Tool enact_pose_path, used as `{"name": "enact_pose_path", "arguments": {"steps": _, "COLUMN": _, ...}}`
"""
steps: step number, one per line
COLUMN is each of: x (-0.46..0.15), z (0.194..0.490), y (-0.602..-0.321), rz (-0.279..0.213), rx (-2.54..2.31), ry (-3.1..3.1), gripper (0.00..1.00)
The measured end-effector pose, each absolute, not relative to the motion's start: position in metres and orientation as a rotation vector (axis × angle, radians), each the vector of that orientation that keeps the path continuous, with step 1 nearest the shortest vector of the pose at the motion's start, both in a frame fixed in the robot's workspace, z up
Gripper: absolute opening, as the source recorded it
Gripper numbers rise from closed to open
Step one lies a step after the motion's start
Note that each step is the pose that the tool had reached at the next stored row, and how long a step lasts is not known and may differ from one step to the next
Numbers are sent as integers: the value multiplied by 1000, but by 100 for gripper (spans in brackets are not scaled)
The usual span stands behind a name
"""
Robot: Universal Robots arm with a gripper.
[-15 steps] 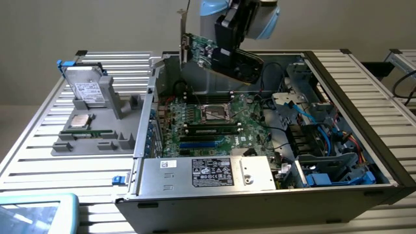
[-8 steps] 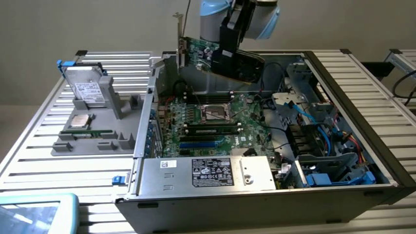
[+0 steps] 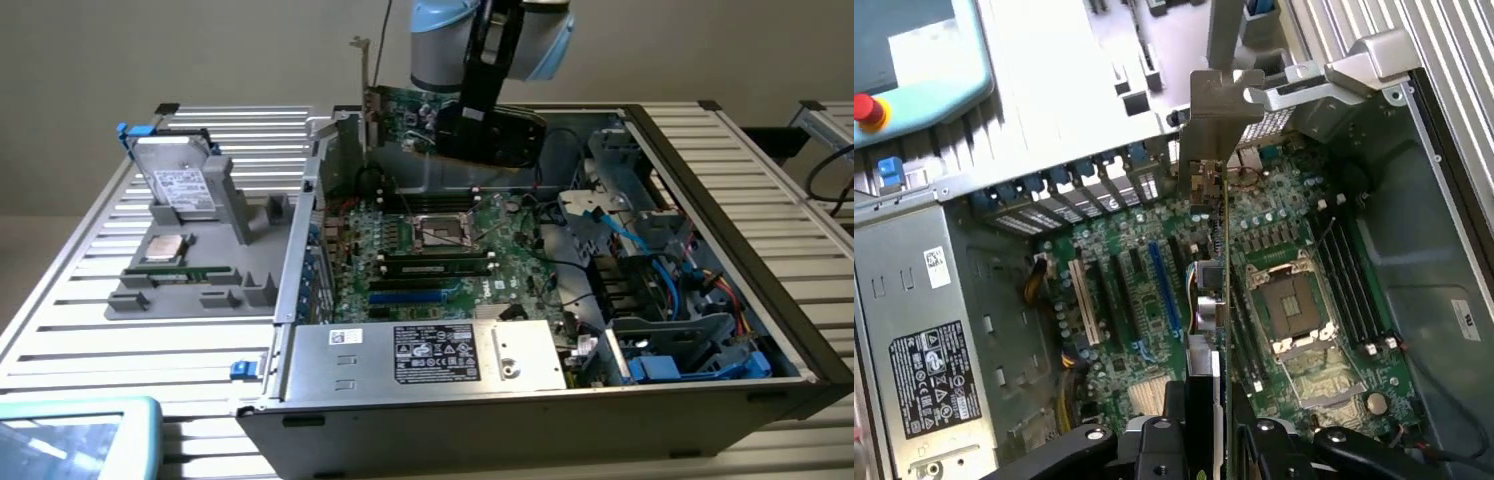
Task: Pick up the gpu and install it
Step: 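Insert the gpu into the slot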
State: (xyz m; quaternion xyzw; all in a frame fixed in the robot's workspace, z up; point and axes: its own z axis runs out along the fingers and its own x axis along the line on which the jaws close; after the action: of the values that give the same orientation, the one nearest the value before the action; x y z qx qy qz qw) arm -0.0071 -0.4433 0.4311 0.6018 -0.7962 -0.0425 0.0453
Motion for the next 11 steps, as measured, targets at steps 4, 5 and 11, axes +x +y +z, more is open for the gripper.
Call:
{"name": "enact_pose_path", "arguments": {"steps": 4, "x": -7, "z": 431, "y": -443, "rz": -112, "rx": 1920, "ry": -2369, "gripper": 27}}
{"name": "enact_pose_path", "arguments": {"steps": 5, "x": -7, "z": 430, "y": -443, "rz": -108, "rx": 1940, "ry": -2353, "gripper": 27}}
{"name": "enact_pose_path", "arguments": {"steps": 11, "x": -7, "z": 430, "y": -443, "rz": -93, "rx": 2033, "ry": -2275, "gripper": 27}}
